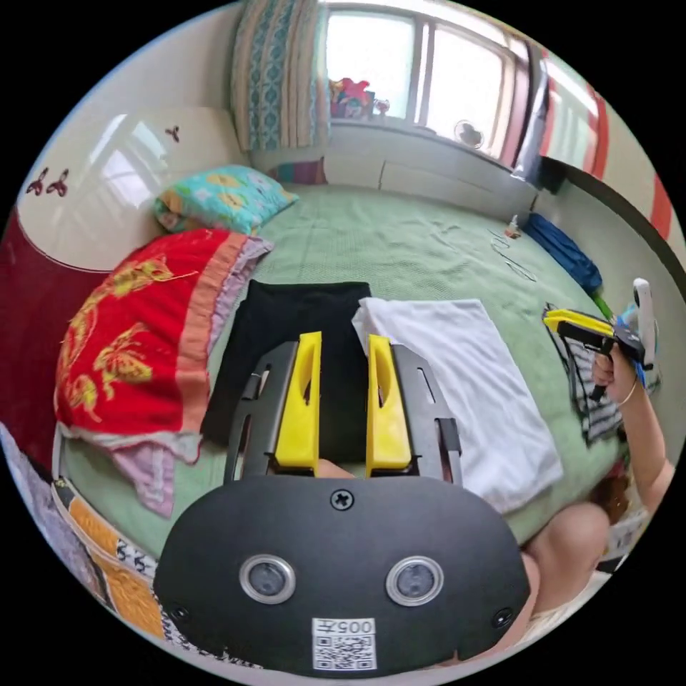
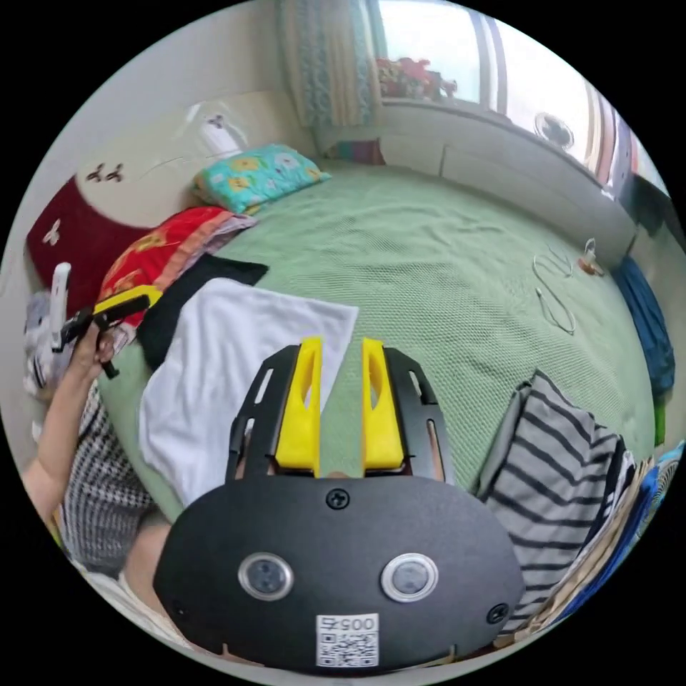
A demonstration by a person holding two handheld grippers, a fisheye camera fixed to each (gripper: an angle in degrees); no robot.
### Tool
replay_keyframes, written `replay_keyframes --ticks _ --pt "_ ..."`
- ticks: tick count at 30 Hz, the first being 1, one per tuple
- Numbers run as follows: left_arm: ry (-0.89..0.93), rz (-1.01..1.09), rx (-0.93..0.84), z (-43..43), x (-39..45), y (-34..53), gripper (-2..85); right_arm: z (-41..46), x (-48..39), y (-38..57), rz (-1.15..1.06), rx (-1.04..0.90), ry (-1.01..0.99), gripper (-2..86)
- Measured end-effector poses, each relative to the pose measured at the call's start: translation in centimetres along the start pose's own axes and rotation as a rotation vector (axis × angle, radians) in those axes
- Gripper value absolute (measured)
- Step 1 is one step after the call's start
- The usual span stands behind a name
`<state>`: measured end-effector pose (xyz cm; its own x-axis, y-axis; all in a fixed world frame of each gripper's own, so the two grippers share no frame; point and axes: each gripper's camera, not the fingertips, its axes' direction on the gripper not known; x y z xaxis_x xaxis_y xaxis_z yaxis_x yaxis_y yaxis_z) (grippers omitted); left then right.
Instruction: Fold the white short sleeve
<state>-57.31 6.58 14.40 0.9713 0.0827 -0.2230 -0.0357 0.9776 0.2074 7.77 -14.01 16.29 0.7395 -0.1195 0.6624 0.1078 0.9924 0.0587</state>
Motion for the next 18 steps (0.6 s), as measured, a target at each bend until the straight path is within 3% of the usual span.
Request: replay_keyframes --ticks 5,12,18 --pt "-0.004 -0.060 0.029 -3.0 5.5 9.9 13.2 -4.3 -5.0 10.0 0.014 0.006 0.044 11.7" --pt "0.128 -0.190 -0.149 3.6 6.2 13.2 13.2 -2.1 -8.6 14.3 0.033 -0.113 0.041 11.9" --pt "0.113 -0.223 -0.124 5.5 6.0 13.6 12.8 1.4 -8.9 15.0 0.029 -0.229 0.085 6.8"
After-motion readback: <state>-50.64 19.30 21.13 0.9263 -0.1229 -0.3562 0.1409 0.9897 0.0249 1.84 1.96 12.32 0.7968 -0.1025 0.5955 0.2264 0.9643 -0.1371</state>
